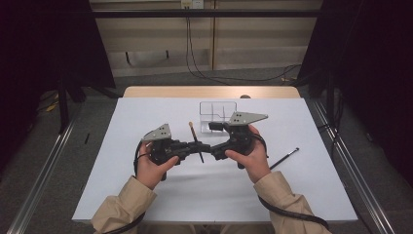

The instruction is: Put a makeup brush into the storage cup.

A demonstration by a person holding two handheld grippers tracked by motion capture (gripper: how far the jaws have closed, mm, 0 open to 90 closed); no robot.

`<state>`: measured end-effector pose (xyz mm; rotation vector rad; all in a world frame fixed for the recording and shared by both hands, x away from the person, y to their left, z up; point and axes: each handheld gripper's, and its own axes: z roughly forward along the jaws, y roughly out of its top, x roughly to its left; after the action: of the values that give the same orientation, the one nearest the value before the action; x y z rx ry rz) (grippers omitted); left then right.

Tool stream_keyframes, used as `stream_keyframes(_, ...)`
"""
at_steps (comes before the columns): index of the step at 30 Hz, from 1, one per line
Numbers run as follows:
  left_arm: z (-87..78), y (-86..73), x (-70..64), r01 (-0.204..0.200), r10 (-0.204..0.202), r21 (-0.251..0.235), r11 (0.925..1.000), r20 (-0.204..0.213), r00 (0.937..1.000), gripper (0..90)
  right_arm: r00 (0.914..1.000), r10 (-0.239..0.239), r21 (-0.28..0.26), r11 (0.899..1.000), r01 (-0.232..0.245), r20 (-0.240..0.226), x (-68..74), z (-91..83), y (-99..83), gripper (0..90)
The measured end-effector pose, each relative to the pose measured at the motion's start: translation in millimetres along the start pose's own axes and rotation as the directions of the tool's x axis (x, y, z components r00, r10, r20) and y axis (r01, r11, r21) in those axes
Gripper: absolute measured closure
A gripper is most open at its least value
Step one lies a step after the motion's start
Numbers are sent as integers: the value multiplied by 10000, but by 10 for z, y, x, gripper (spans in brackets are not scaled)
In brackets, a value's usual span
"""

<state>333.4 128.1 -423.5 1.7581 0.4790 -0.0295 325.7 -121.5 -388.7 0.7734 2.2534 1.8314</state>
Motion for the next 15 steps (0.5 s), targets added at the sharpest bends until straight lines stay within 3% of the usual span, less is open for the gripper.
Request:
stream_keyframes(4,7,1,3,21,-21,-8,10000,54,10000,835,9997,-255,-95,9996,255,54,21,3,5,221)
stream_keyframes(5,13,4,5,-3,3,10,10000,60,10000,835,9994,-358,-156,9992,358,10,28,12,3,301)
stream_keyframes(10,32,11,1,-47,46,110,9999,104,9999,835,9987,-491,-264,9985,489,-96,36,46,-1,512)
stream_keyframes(15,47,10,3,-88,86,92,9999,149,9999,835,9987,-511,-144,9986,510,-57,42,71,8,604)
